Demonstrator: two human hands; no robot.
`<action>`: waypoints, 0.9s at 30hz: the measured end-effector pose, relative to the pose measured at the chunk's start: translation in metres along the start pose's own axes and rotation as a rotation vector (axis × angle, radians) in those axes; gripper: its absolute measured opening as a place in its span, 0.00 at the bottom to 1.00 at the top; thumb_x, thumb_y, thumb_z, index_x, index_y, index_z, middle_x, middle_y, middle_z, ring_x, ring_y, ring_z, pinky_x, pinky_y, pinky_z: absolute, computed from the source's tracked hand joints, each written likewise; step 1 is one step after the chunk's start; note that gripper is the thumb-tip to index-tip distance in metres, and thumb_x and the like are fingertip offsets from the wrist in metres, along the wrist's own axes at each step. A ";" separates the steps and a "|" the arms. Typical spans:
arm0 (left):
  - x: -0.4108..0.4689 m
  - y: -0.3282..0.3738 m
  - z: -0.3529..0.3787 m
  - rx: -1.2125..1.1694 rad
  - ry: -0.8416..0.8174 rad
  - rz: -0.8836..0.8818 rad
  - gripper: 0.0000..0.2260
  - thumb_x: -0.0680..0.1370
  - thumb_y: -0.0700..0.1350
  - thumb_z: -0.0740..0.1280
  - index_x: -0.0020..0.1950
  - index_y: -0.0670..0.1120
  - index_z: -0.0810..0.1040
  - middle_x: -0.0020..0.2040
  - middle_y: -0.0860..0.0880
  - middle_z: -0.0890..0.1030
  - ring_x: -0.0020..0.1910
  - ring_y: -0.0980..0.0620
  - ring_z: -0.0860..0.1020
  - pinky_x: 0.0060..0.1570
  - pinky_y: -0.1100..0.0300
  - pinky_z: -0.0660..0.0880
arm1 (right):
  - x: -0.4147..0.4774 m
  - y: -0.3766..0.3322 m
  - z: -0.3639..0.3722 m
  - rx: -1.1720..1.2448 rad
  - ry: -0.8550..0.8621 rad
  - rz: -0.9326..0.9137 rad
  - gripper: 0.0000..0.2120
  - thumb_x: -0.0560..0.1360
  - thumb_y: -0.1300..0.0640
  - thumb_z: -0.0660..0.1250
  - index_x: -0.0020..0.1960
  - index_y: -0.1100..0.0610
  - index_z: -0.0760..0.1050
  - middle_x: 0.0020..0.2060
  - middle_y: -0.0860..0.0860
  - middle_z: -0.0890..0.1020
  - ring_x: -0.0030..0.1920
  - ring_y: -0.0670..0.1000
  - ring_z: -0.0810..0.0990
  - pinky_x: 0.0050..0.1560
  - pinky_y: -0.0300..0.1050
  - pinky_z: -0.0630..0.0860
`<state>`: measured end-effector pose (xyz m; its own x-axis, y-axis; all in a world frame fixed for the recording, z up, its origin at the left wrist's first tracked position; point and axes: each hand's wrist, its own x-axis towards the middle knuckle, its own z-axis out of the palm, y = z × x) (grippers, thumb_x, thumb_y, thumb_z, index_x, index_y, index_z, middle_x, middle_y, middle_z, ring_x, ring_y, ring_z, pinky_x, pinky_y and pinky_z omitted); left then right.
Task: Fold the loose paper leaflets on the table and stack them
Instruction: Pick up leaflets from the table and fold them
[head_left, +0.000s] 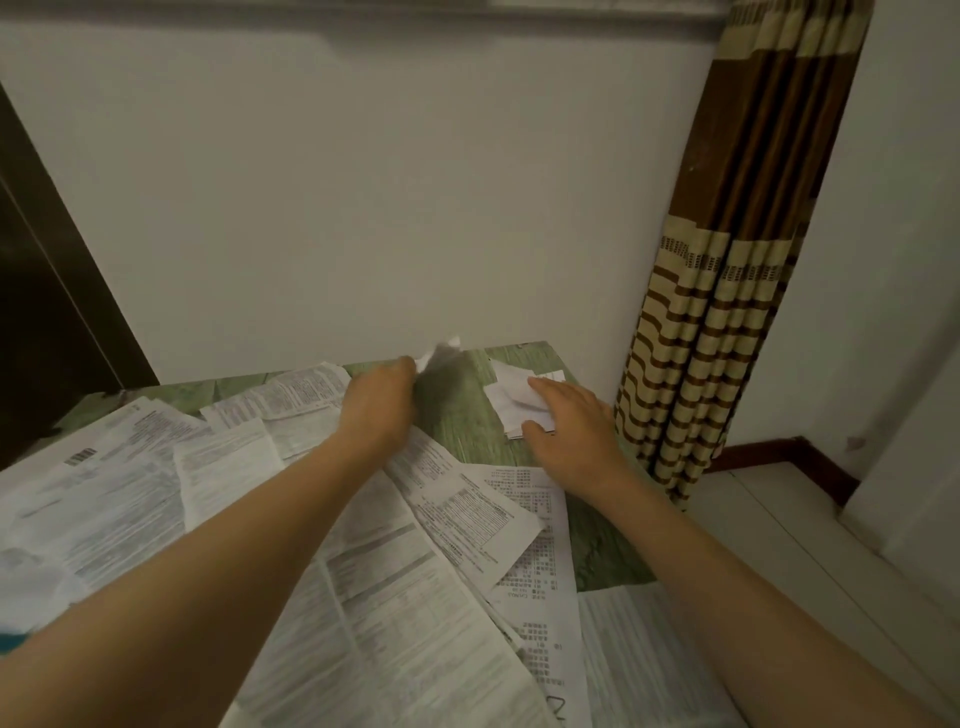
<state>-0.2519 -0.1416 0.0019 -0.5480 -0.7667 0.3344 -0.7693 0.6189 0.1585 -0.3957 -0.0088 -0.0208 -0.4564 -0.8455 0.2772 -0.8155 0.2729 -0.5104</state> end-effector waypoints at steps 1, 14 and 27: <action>-0.001 0.001 -0.006 -0.034 0.083 -0.025 0.09 0.79 0.33 0.54 0.55 0.39 0.72 0.47 0.42 0.79 0.43 0.42 0.76 0.46 0.53 0.71 | -0.003 -0.001 -0.003 0.001 -0.005 0.001 0.25 0.78 0.57 0.60 0.74 0.55 0.61 0.73 0.51 0.65 0.73 0.53 0.60 0.72 0.48 0.52; -0.091 -0.029 -0.104 -0.347 0.664 0.251 0.07 0.78 0.41 0.65 0.47 0.37 0.78 0.40 0.40 0.82 0.36 0.47 0.77 0.38 0.58 0.72 | -0.072 -0.066 -0.031 0.542 -0.023 0.087 0.19 0.77 0.67 0.60 0.67 0.58 0.69 0.60 0.51 0.74 0.62 0.49 0.73 0.61 0.44 0.71; -0.204 -0.040 -0.087 -0.013 0.028 0.594 0.16 0.74 0.56 0.58 0.34 0.45 0.72 0.30 0.51 0.76 0.26 0.52 0.75 0.30 0.64 0.68 | -0.146 -0.102 -0.024 0.815 -0.176 0.383 0.24 0.76 0.65 0.60 0.70 0.54 0.63 0.49 0.49 0.76 0.50 0.49 0.76 0.55 0.46 0.73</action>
<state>-0.0809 0.0048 0.0081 -0.8745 -0.2838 0.3933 -0.3294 0.9427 -0.0521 -0.2546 0.0977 0.0099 -0.5283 -0.8400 -0.1235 -0.0855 0.1973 -0.9766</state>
